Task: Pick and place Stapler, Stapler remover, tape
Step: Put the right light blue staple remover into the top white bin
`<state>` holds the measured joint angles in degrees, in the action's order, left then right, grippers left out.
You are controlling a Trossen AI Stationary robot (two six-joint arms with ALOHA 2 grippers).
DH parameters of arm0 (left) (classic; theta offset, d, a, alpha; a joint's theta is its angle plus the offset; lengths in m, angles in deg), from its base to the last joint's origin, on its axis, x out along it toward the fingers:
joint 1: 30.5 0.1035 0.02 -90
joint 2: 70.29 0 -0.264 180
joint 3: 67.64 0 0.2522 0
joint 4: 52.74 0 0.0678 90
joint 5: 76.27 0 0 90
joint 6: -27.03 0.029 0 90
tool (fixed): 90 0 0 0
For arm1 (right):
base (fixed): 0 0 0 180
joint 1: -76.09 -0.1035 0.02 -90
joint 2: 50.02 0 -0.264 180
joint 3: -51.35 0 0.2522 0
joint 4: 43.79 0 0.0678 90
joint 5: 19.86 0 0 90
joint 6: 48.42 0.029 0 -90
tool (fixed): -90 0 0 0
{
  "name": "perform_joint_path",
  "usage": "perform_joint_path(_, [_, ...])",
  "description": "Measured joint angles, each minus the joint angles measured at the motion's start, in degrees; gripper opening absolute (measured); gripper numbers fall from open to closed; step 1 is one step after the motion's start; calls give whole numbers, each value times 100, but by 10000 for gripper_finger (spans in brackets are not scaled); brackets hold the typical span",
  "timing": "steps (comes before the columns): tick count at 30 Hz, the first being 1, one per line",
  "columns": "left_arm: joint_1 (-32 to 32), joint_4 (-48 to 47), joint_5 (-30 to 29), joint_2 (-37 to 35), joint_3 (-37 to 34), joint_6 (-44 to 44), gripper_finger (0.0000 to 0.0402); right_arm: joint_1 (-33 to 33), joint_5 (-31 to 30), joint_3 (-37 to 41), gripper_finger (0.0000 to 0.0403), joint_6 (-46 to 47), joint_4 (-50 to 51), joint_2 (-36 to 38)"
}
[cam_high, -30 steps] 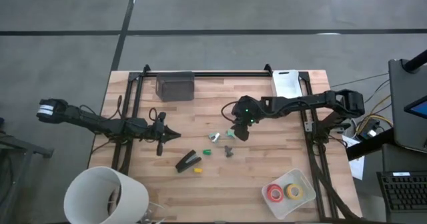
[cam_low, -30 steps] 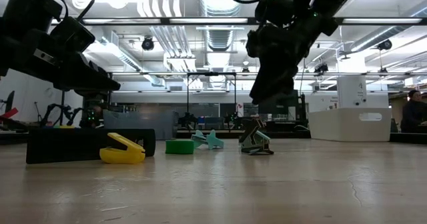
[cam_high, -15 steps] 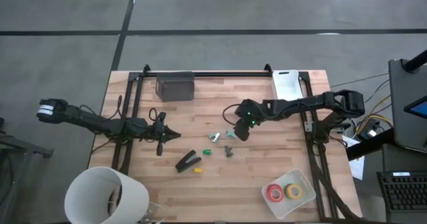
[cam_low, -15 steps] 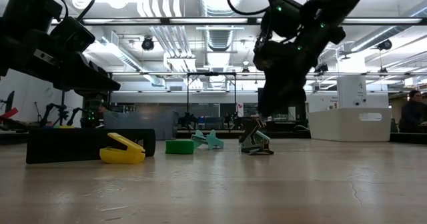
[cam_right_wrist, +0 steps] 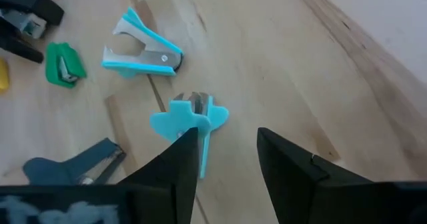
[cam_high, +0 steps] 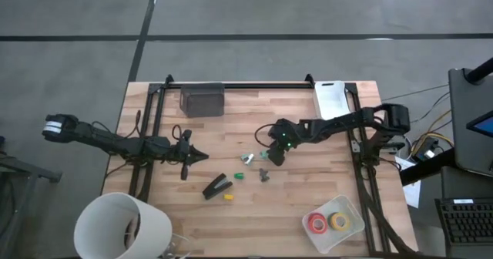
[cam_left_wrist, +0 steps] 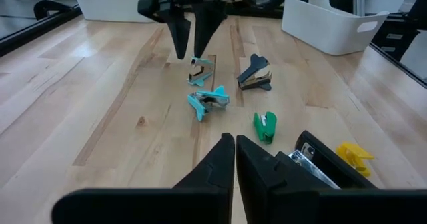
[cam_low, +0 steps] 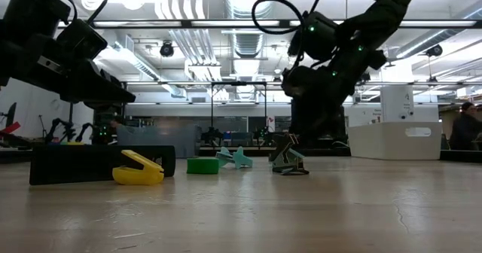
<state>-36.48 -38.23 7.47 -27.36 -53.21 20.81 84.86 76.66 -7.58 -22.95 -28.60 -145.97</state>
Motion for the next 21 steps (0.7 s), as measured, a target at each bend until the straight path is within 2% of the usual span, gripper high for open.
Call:
perform_joint_path(15, [0,-54,-1,0,2,0,21,0,11,-33,122,-344,-86,22])
perform_joint_path(21, [0,-54,0,0,0,0,18,-21,385,-33,104,-363,-450,22])
